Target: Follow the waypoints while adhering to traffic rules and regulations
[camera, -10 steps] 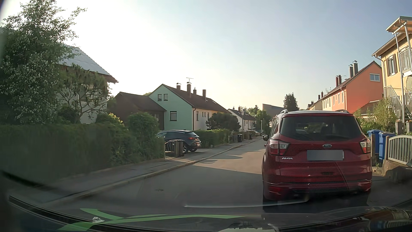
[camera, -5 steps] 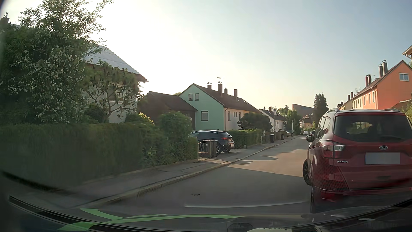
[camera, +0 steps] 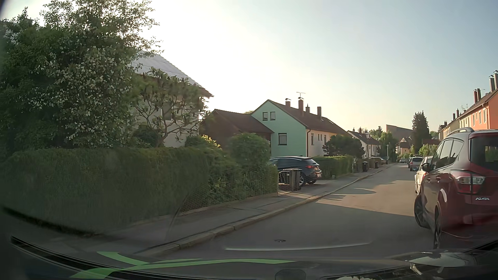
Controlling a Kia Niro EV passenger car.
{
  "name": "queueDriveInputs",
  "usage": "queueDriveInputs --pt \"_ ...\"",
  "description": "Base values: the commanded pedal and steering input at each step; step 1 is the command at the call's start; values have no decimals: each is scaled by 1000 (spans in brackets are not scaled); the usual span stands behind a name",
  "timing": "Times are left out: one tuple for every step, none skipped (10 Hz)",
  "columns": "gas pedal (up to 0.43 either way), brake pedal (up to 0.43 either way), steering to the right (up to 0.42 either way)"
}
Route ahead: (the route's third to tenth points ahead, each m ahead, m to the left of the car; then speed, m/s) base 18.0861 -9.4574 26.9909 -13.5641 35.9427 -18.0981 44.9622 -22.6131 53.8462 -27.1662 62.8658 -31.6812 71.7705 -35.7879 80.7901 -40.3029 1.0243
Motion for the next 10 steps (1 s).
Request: queueDriveInputs --pt "0 116 -642" --pt "0 116 -586" --pt "0 116 -510" --pt "0 110 -424" --pt "0 104 -367" --pt "0 104 -315" --pt "0 104 -221" --pt "0 104 -123" --pt "0 104 -39" --pt "0 98 16"
